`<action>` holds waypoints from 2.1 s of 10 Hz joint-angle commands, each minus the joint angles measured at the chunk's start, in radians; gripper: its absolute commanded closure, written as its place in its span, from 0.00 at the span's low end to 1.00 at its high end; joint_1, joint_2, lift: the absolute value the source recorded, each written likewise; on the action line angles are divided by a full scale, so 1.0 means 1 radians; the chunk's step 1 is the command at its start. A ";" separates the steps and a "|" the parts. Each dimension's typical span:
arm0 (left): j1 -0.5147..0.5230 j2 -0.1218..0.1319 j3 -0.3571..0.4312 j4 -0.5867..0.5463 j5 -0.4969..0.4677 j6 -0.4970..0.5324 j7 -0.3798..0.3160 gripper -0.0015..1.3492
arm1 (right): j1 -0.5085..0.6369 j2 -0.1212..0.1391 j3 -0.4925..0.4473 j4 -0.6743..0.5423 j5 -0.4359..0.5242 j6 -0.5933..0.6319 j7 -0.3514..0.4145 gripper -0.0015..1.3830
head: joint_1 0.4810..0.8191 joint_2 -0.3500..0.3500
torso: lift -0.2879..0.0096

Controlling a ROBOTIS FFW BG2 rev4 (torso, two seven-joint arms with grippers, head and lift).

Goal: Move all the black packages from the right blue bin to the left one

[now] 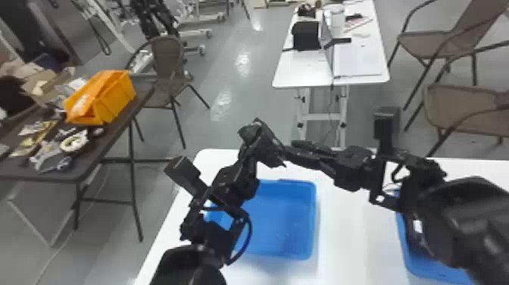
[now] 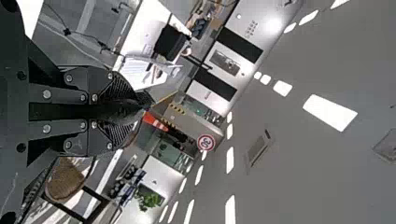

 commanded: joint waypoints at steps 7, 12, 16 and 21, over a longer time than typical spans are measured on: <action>0.019 -0.004 0.088 0.223 -0.618 -0.210 -0.069 0.90 | 0.396 0.017 -0.370 -0.296 0.258 -0.179 -0.241 0.25 | 0.63 0.68 | 0.97; 0.001 -0.008 0.085 0.396 -0.391 -0.460 -0.150 0.06 | 0.413 0.006 -0.379 -0.325 0.275 -0.153 -0.253 0.25 | 0.63 0.64 | 0.97; 0.137 -0.008 0.144 0.119 -0.339 -0.386 -0.071 0.22 | 0.508 0.007 -0.435 -0.328 0.215 -0.125 -0.356 0.25 | 0.63 0.63 | 0.97; 0.180 -0.008 0.129 0.056 -0.316 -0.406 -0.017 0.22 | 0.523 0.004 -0.477 -0.120 0.020 -0.071 -0.446 0.29 | 0.63 0.61 | 0.97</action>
